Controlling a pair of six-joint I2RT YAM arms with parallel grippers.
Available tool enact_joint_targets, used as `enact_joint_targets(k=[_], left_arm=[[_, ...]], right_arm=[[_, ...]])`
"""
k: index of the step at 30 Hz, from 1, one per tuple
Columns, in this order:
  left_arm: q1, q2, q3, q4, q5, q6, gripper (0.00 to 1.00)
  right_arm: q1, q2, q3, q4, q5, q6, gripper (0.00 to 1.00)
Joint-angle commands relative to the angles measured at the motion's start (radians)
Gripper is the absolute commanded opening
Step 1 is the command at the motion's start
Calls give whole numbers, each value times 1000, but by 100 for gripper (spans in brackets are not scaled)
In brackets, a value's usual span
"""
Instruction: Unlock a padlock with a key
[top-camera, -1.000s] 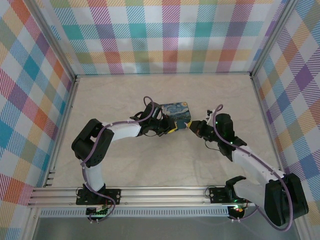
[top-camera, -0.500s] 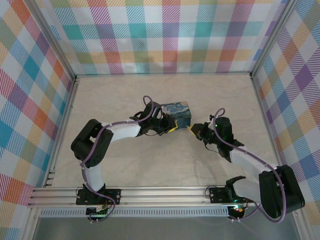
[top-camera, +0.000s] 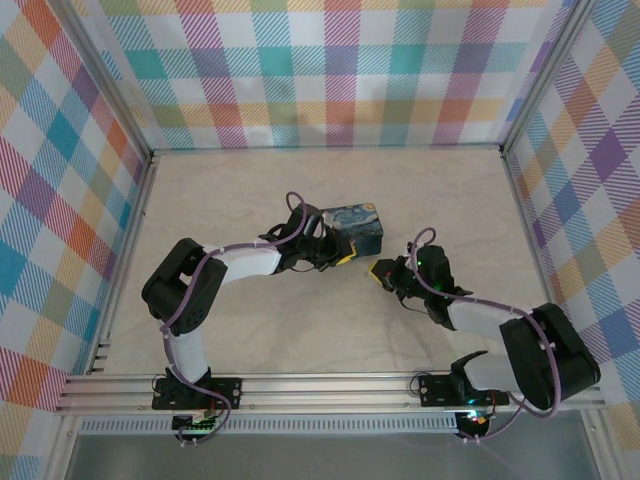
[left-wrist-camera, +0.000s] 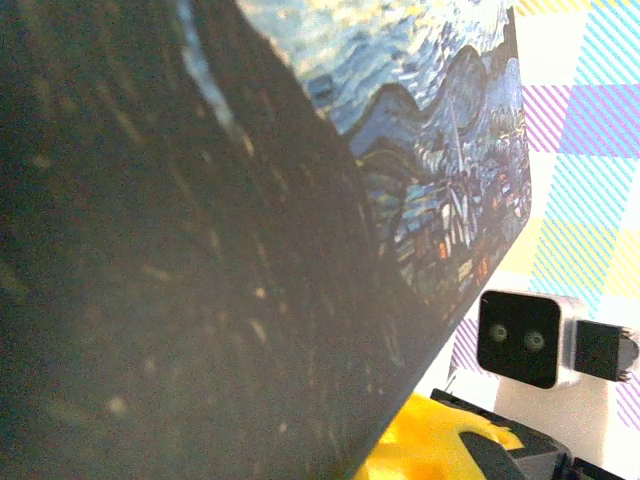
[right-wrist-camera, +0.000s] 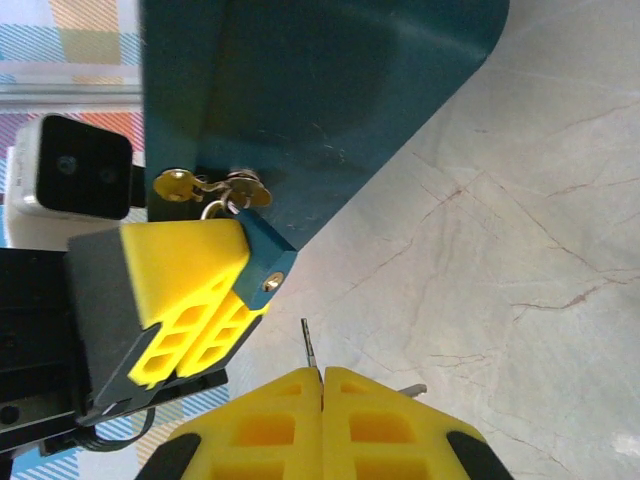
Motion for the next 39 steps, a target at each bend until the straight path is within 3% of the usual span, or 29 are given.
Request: enact_joint_targets(k=[1,16,39], left_arm=[[-1,-43,-9,59,27,-18,5],[-1,-52,-16,63,21,-25,5],[-1,-56,-24,71,16,-30,5]], right_arm=[[12,27,16,114,10,16,0],[25,151,32,261,3,61,0],[27,115,-1,308,19,87,0]])
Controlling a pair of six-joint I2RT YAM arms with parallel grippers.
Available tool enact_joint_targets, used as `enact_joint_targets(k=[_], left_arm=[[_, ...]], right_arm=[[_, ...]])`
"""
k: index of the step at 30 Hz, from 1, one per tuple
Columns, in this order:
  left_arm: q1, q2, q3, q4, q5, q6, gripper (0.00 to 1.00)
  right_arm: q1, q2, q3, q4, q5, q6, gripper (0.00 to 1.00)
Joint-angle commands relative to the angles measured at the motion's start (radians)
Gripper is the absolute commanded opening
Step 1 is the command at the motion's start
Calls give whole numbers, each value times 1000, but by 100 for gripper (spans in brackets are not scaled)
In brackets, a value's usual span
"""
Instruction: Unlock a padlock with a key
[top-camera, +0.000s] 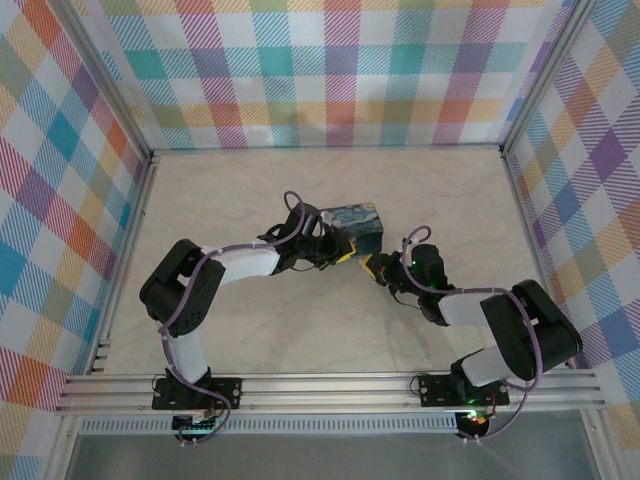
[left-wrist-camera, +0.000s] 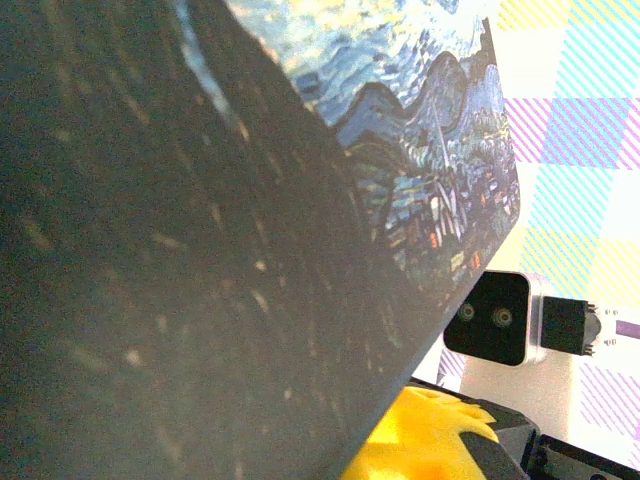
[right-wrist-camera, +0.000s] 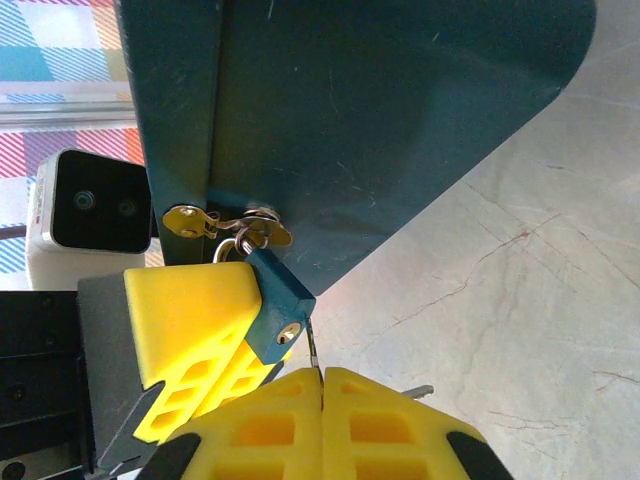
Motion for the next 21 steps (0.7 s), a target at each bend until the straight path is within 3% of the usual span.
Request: enact_joint_targets(k=[1,10,21], left_arm=[[-2,-42,-12,42,25,-9,5],[-3,-38,-12,48,23,-10,5],[-3,-34,-21,72,25,-26,5]], right_arm=[[6,-34,-9,66,5,5,0],[8,-83,-33,32,21,-6,0],[12,-30,-22,79,10,2,0]])
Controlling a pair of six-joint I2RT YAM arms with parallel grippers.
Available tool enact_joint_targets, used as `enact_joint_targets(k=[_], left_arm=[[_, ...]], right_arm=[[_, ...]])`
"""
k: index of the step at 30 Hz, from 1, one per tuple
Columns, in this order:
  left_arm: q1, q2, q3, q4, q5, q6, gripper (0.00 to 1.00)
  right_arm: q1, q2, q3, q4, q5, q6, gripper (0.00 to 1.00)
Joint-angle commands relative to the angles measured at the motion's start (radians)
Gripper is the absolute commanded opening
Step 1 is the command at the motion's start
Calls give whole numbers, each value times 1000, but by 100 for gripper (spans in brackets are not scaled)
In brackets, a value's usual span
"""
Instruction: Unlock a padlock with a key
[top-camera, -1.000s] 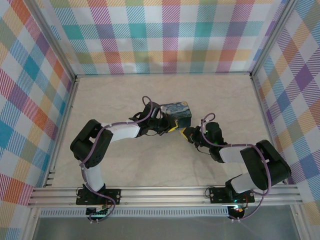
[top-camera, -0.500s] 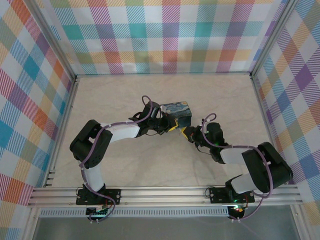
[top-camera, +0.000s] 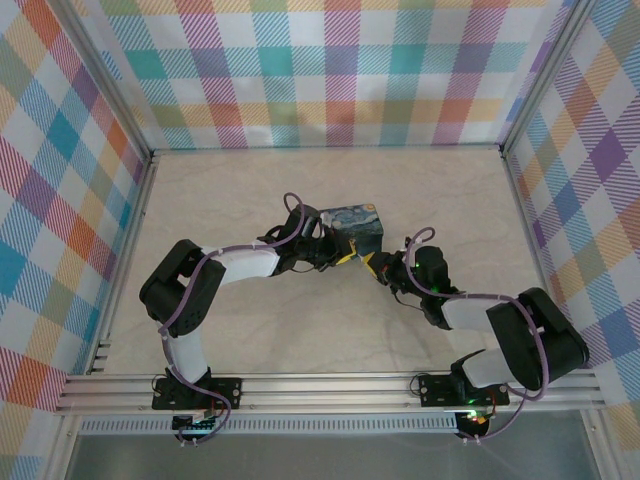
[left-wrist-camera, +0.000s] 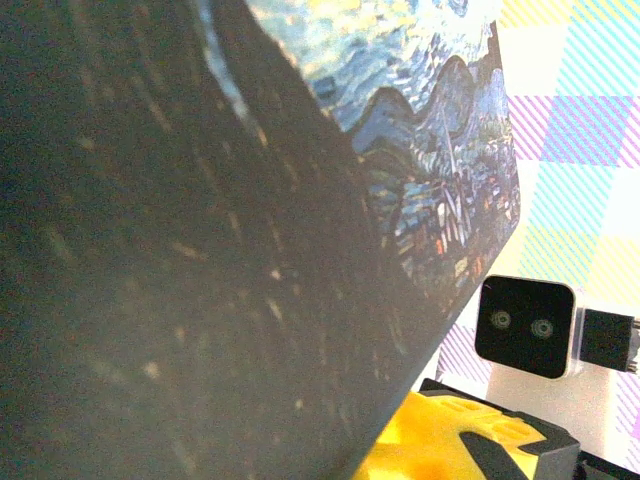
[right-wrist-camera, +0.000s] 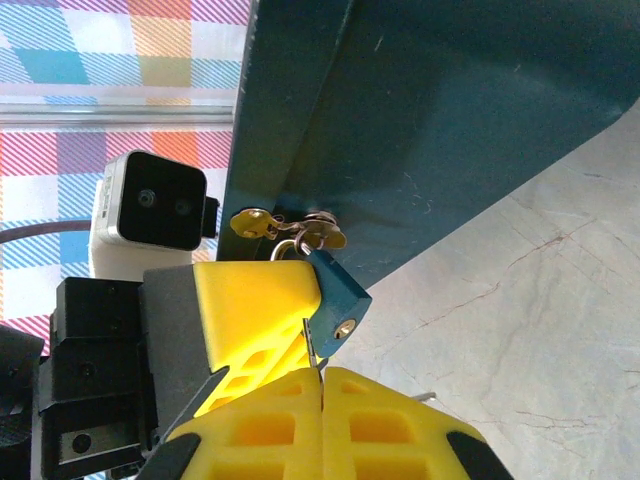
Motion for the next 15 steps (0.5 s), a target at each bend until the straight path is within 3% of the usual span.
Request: enact_joint_targets(k=[1,15], left_arm=[[-2,-33,-6,58,21,-14,5],[-2,-38,-6,62,19,-16,5]], right_arm=[[12,22,0,58,-6,1,0],[29,58,-37,130,-2,23,0]])
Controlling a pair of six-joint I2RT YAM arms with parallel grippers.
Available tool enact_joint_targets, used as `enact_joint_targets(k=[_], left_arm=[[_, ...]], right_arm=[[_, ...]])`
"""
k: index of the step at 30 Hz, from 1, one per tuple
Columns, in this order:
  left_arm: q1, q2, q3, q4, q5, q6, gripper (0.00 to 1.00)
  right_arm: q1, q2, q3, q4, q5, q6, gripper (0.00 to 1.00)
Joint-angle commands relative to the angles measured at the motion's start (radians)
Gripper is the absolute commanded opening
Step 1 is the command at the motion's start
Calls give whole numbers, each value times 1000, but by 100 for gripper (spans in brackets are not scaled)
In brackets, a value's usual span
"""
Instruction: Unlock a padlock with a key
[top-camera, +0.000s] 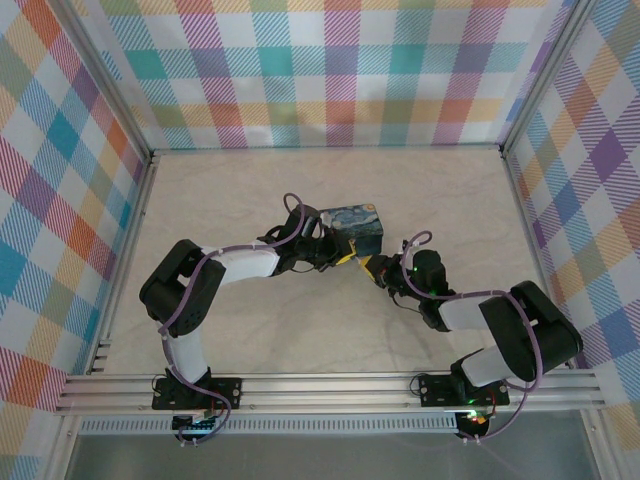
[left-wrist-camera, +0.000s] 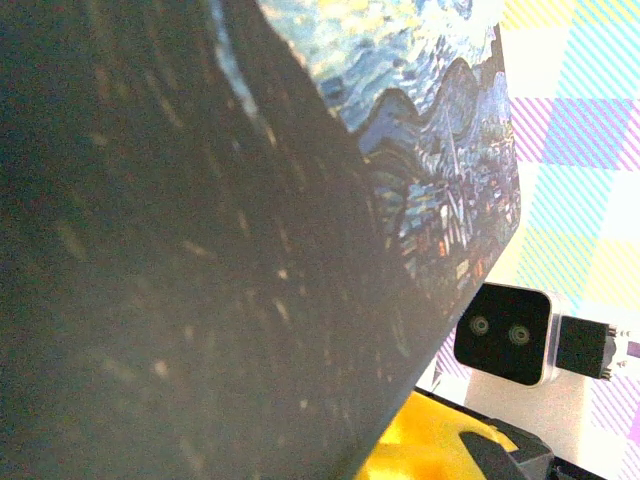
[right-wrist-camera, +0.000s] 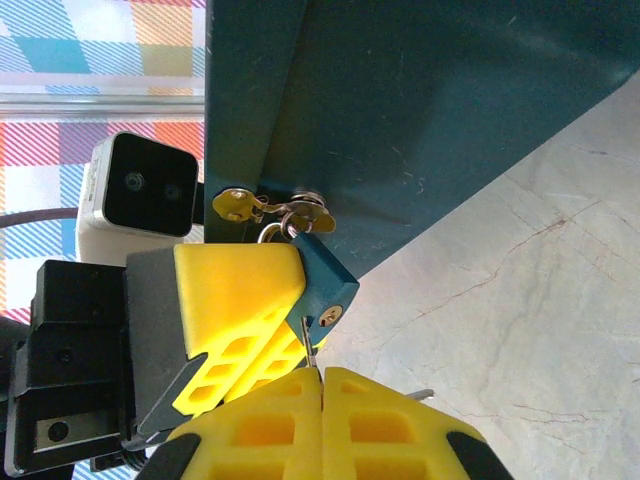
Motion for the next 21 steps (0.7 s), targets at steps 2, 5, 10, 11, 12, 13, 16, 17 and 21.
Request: enact_joint_targets(k=[2,5,10,11,12,13,16,17,21], left_arm=[[-2,-38,-5,62,17,-9,4],[-2,-38,-5,63,17,-10,4],[-2,-38,-7,64,15,-10,4],[-2,-38,-6,64,15,-9,4],[-2,-38,-7,65,15,-12,4],[-2,-38,-7,65,15,-11,4],[-2,-39,-7,67,15,-11,4],[-2,-38,-6,67,14,-12,4],[-2,-35,-11,81,18,-22,4]], right_arm=[[10,9,-11,41,-5,6,0],[12,-1,-14,35,-5,5,0],[15,-28,-27,15,4,-1,0],[15,-34,-30,10,7,-2,0],[16,-39,-31,6,10,-3,0],[16,-43,-31,1,11,-5,0],[17,-42,-30,-8,16,-9,0],[18,-38,-30,-5,18,-10,0],[18,-22,-20,13,21,-8,0]])
